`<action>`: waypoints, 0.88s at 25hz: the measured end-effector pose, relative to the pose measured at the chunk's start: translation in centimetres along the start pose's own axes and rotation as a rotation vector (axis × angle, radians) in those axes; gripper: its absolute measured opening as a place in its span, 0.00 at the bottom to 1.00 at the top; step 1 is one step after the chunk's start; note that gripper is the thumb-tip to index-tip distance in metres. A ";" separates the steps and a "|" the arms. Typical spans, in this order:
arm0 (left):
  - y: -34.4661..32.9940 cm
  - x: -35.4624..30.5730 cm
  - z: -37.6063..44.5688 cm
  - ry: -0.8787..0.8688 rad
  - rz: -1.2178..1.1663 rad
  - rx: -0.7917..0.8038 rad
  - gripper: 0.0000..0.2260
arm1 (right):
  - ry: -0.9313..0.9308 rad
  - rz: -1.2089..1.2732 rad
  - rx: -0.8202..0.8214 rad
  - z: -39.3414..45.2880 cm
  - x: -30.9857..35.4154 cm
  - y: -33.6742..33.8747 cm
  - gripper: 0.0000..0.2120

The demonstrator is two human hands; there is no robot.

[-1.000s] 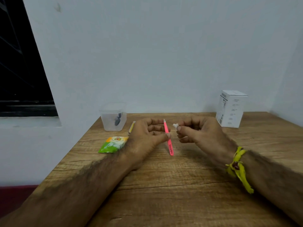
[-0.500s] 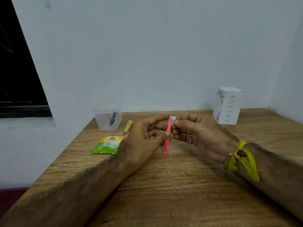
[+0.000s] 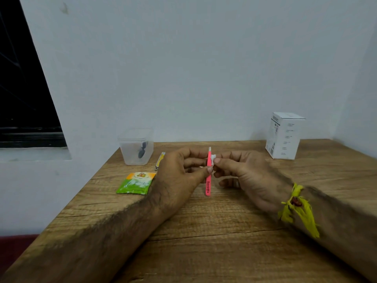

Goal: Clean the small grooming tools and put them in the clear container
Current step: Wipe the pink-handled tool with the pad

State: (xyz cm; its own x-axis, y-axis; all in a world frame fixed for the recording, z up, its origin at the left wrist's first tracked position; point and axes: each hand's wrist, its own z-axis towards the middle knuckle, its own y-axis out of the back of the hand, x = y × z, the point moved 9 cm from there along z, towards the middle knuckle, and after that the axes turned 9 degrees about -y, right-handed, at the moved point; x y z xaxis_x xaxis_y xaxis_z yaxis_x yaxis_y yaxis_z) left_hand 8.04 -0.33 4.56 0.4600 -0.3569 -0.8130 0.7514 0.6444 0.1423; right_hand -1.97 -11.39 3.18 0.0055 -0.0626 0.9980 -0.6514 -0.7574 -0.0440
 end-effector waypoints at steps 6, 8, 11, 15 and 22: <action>-1.0 -0.9 -0.4 -0.054 0.108 0.043 0.14 | -0.066 0.169 -0.013 0.4 -0.3 0.7 0.07; -0.6 -0.9 -0.4 -0.048 0.093 0.006 0.14 | -0.077 0.161 0.018 0.3 -0.4 0.3 0.08; -0.4 -1.0 -0.3 -0.058 0.100 -0.006 0.14 | -0.078 0.153 0.024 0.3 -0.2 0.2 0.06; -0.4 -1.3 -0.3 -0.075 0.142 -0.023 0.12 | -0.083 0.167 0.015 0.4 0.1 0.5 0.04; -0.5 -1.6 -0.3 -0.104 0.209 0.011 0.11 | -0.123 0.201 0.045 0.3 0.3 0.7 0.06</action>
State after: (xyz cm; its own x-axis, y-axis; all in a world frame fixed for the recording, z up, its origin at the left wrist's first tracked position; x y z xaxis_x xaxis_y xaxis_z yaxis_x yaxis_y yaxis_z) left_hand 6.81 0.16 5.61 0.6520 -0.2849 -0.7027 0.6395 0.7045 0.3077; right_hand -2.21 -12.14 3.45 -0.0270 -0.2919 0.9561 -0.6145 -0.7495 -0.2462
